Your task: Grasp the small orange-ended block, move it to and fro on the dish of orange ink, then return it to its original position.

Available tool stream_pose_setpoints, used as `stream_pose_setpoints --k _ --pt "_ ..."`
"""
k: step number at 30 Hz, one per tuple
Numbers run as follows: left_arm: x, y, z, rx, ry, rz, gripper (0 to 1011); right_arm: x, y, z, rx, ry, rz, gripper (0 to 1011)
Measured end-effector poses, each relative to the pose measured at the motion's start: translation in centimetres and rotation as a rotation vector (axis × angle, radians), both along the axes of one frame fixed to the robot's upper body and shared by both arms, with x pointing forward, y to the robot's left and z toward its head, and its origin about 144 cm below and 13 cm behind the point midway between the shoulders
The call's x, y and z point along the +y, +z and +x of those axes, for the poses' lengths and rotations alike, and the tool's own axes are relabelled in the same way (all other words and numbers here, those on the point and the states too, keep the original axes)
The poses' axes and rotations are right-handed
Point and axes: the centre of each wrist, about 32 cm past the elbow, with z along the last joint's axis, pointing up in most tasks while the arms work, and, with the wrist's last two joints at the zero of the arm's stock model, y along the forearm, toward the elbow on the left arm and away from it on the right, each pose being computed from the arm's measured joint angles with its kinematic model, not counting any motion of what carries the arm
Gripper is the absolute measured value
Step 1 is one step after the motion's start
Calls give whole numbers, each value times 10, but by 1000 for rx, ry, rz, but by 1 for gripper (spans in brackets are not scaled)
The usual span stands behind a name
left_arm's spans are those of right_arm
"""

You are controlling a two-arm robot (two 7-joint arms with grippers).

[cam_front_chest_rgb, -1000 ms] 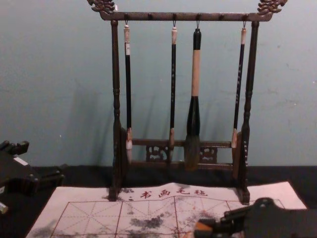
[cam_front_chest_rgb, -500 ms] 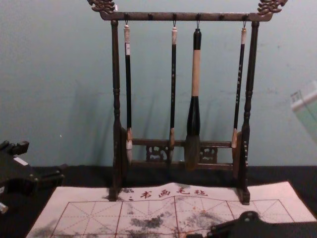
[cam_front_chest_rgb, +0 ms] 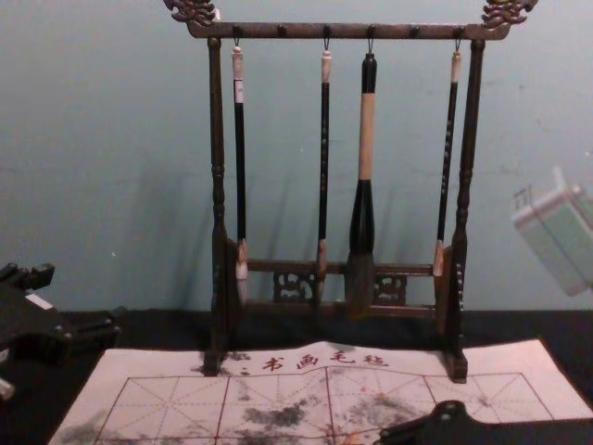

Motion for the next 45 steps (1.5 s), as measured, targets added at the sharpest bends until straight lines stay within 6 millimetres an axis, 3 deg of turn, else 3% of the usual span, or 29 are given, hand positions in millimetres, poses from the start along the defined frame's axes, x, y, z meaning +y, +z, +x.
stream_pose_setpoints --k 24,45 --pt "0 0 0 0 0 0 1001 12 -2 13 -14 -44 -25 85" --pt "0 0 0 0 0 0 1001 -14 3 11 -1 -119 -47 85"
